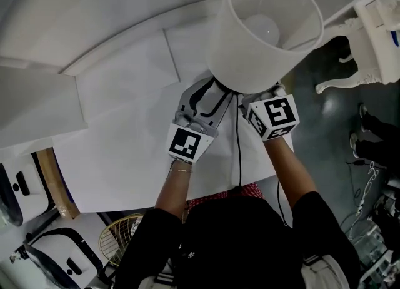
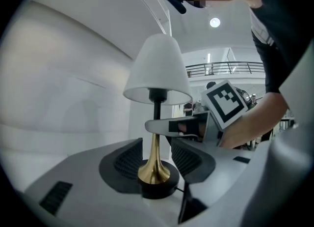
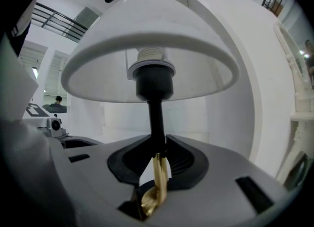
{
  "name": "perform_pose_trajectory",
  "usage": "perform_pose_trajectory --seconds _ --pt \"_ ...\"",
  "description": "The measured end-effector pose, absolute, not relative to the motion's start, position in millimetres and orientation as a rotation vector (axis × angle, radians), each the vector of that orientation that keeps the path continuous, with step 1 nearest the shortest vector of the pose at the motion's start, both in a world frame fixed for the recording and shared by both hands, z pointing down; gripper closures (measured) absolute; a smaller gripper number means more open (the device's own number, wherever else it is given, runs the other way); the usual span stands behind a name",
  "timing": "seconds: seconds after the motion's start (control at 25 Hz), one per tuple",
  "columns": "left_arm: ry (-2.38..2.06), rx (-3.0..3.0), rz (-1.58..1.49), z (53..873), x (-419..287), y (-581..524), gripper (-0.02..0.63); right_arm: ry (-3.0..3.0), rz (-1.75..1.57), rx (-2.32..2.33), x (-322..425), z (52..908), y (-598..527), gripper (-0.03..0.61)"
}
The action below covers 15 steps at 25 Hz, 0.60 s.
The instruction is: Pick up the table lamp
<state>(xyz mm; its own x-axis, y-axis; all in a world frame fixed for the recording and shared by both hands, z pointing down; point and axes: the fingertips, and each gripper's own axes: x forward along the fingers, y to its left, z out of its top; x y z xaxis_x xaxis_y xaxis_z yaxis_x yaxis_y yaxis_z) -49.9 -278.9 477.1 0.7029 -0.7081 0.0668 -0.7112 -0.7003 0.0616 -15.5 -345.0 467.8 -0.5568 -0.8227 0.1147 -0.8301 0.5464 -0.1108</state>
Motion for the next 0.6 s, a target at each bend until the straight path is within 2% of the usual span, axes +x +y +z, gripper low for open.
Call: perform_pose_trajectory --seconds 0.08,0.6 --pt "-1.175 2.816 0.057 479 -49 -282 0.430 -2.717 0.231 1.456 -15 467 -345 0.492" --pt "-1.060 2.846 0.162 507 -28 -293 0.426 -2.724 0.226 1.436 -16 467 -345 0.492"
